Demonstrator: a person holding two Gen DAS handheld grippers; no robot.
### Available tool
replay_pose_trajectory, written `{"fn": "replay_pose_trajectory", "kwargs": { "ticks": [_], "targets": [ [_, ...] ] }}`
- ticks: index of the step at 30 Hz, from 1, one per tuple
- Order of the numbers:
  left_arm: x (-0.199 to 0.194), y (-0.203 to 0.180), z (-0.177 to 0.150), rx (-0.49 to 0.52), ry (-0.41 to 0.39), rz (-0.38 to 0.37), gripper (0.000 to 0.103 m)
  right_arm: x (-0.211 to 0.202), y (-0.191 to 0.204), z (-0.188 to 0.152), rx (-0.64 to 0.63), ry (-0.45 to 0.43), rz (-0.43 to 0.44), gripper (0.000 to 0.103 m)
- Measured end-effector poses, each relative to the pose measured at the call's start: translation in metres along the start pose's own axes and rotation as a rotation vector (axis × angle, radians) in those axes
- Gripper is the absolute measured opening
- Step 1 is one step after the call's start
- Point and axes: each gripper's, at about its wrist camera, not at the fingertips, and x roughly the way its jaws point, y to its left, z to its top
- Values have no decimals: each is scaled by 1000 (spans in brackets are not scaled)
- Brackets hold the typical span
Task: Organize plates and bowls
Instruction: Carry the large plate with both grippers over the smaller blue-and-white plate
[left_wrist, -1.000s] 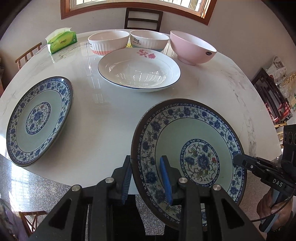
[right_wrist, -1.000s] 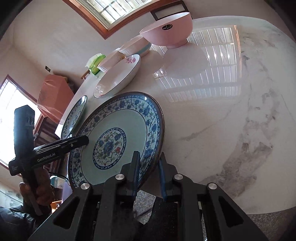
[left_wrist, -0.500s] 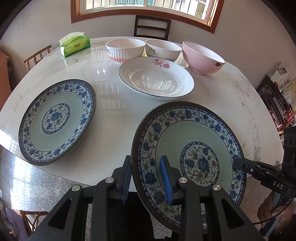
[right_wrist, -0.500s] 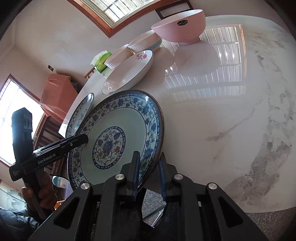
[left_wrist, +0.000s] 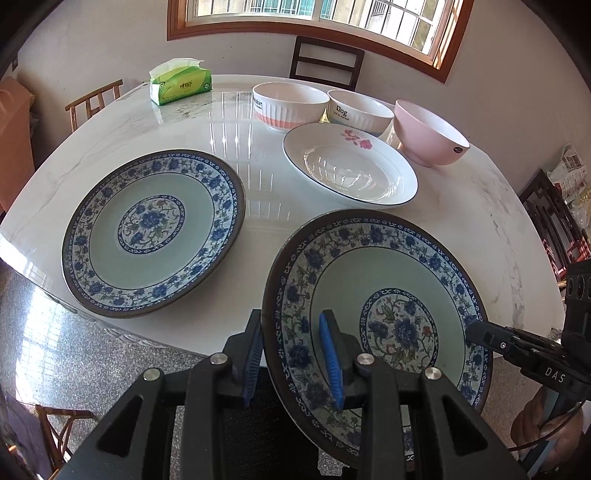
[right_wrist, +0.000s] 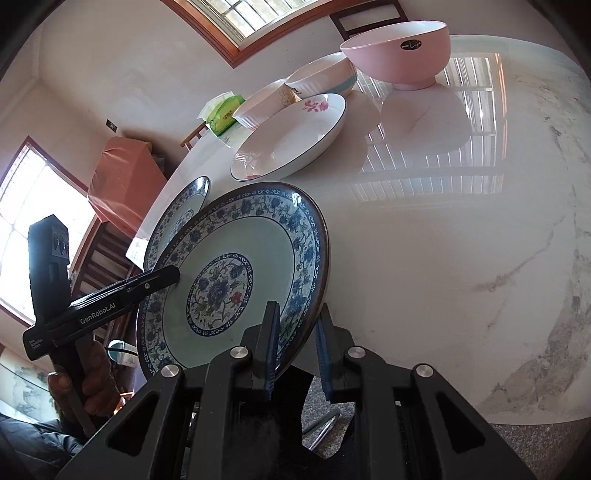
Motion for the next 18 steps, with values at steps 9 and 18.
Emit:
{"fn": "replay_pose_trajectory", "kwargs": {
  "ticks": [9,18],
  "targets": [
    [-15,23,0,-54,-23,-4,30,10,18,1,-17,8,22,19],
    [-32,47,0,-99,-49,6,30,19,44,7,-52,6,48,19]
  ]
}}
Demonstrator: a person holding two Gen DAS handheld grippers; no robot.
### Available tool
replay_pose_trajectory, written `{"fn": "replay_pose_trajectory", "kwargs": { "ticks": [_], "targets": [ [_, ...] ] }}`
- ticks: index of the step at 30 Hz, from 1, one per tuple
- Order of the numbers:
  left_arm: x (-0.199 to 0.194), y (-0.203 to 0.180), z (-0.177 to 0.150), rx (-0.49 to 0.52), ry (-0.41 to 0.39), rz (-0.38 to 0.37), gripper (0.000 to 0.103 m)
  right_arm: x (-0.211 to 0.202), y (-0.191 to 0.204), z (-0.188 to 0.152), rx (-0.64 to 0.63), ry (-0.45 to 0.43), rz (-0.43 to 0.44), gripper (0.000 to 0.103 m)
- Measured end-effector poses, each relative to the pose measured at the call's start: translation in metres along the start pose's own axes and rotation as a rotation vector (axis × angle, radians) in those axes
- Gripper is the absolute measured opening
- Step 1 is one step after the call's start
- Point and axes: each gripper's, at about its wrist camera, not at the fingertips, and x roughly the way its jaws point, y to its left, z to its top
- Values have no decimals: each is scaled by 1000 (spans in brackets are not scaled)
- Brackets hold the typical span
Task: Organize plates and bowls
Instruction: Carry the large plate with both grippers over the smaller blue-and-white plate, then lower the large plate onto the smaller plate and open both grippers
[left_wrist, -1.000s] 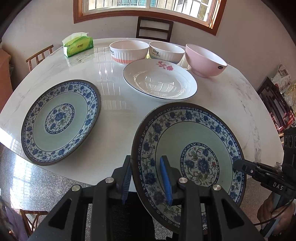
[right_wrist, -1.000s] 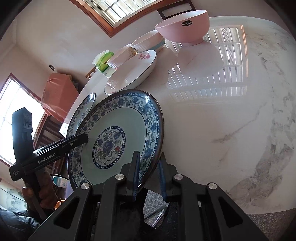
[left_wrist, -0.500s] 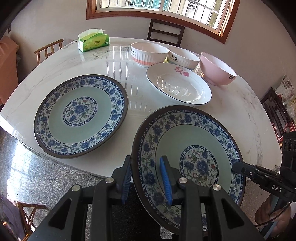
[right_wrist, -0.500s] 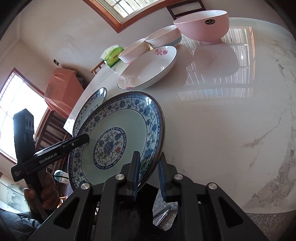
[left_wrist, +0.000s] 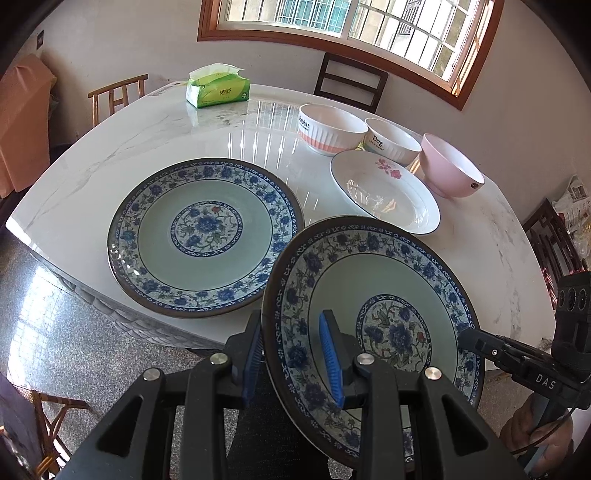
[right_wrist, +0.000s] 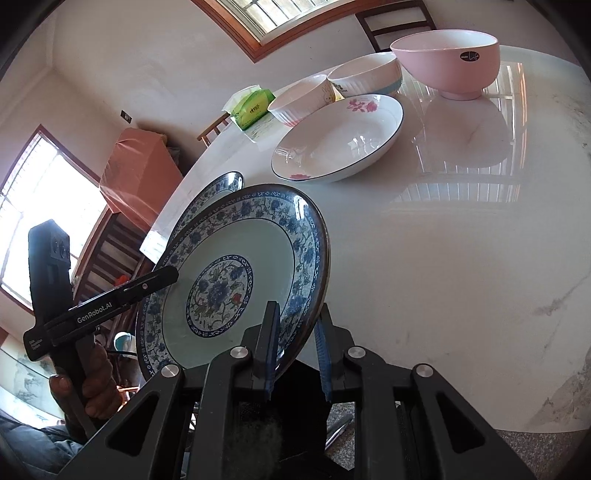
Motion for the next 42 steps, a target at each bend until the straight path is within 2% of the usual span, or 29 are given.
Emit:
{"fn": "replay_pose_trajectory", "kwargs": {
  "ticks": [18,31,42],
  "targets": [
    [-17,61,11,-121,-52,71,30,41,48,19,-81,37,62,19],
    [-8,107,23,-204,-69,133,30,82,79,46,-133,47,70,19],
    [2,136,36,-258,-69,142,31,104,97,55,-191,51,35,19]
  ]
}}
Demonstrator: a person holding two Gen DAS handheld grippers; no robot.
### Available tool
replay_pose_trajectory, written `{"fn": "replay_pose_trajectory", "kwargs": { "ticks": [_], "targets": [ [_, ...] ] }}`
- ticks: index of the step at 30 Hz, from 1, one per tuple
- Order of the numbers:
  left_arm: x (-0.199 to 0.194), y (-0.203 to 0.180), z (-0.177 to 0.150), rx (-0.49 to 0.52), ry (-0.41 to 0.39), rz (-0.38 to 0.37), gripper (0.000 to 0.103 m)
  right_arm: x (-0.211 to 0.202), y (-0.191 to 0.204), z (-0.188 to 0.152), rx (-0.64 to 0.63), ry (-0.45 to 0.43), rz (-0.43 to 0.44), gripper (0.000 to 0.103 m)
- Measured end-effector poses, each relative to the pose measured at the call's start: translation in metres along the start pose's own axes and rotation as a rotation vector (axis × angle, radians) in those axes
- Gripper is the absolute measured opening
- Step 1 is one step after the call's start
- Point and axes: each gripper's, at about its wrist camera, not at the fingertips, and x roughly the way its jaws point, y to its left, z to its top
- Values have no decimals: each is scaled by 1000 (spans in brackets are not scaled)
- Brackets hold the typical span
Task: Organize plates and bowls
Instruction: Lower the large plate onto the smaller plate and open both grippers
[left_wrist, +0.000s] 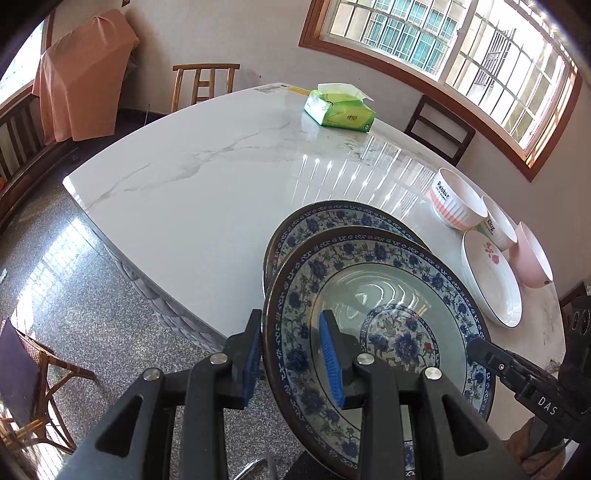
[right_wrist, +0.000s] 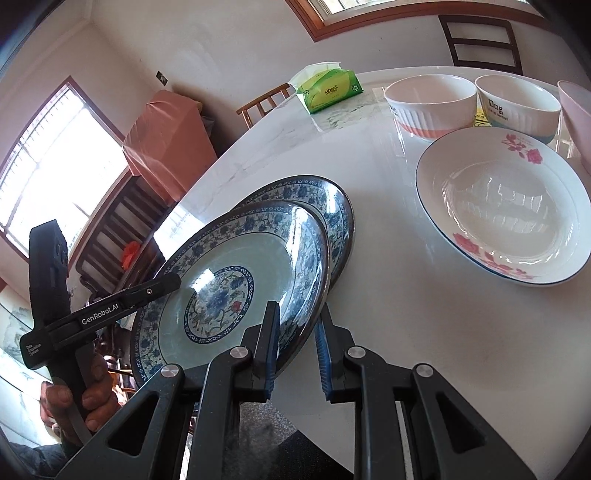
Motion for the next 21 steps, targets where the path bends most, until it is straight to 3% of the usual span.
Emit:
{"fn": "replay_pose_trajectory", "kwargs": {
  "ticks": [12,21],
  "targets": [
    [24,11,23,-29,-1,8,30,17,10,14,-64,-22,-54,20],
    [41,14,26,-33,16,1,31,26,23,12,-180,-57,-157,22]
  ]
}}
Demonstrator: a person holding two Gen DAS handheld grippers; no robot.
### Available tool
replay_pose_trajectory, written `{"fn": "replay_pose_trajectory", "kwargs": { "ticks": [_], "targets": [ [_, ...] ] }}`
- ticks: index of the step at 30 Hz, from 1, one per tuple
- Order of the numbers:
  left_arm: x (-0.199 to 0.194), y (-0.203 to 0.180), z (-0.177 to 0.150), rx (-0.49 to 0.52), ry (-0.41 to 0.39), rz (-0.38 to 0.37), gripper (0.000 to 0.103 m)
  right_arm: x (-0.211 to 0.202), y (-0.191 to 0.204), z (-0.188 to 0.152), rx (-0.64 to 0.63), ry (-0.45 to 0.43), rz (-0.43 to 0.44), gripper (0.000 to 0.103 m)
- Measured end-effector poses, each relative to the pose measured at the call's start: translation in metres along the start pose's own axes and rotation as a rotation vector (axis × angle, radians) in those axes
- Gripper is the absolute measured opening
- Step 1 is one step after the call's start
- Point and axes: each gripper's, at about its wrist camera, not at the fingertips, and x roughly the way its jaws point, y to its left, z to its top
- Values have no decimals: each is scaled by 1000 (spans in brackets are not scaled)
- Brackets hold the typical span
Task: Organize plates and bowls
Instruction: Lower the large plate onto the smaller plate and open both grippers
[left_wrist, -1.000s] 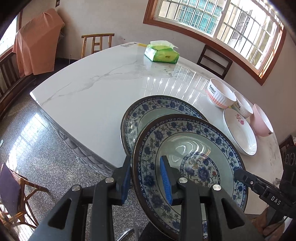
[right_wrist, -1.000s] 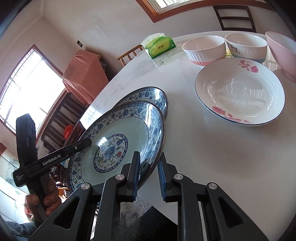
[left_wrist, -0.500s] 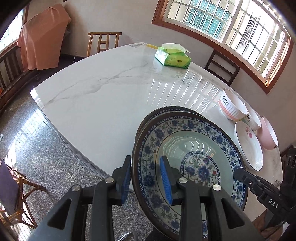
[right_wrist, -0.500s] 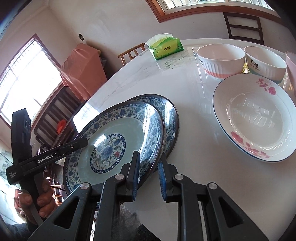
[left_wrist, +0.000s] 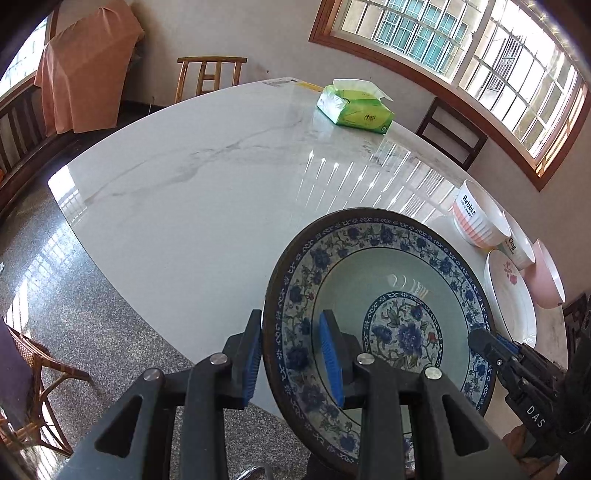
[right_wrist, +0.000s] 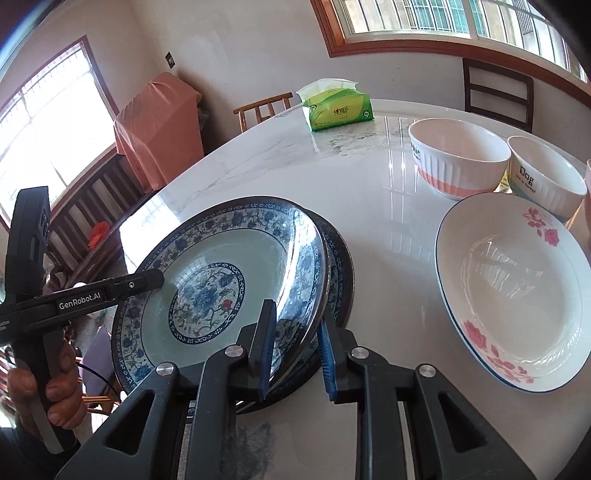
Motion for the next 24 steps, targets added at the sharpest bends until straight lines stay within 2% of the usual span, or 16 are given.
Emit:
{"fn": "replay_pose_trajectory", "kwargs": {
  "ticks": [7,13,15,18,19,21,24],
  "targets": [
    [10,5,2,-13,12,-8,31,8,7,2,-54,-12,-48,25],
    [8,1,0,14,-31,11,31,11,26,0,-169,-59,-149,36],
    [6,-4,-1,46,-59,45,31,13,32,-2,-216,-77,-202,45],
    [9,-5,-2,51,-51,40,31,15,44,-6,-272,-78,-233,61],
    [11,-4,-3,48,-44,37,31,16,48,-8,-290,-82,-251,62],
    [12,-2,-4,39,-40,25,31,17,53,-10,-316,-91,-299,70],
    [9,0,-4,24,-41,23,31,13,54,-12,-315,-126,-328,72]
  ]
}}
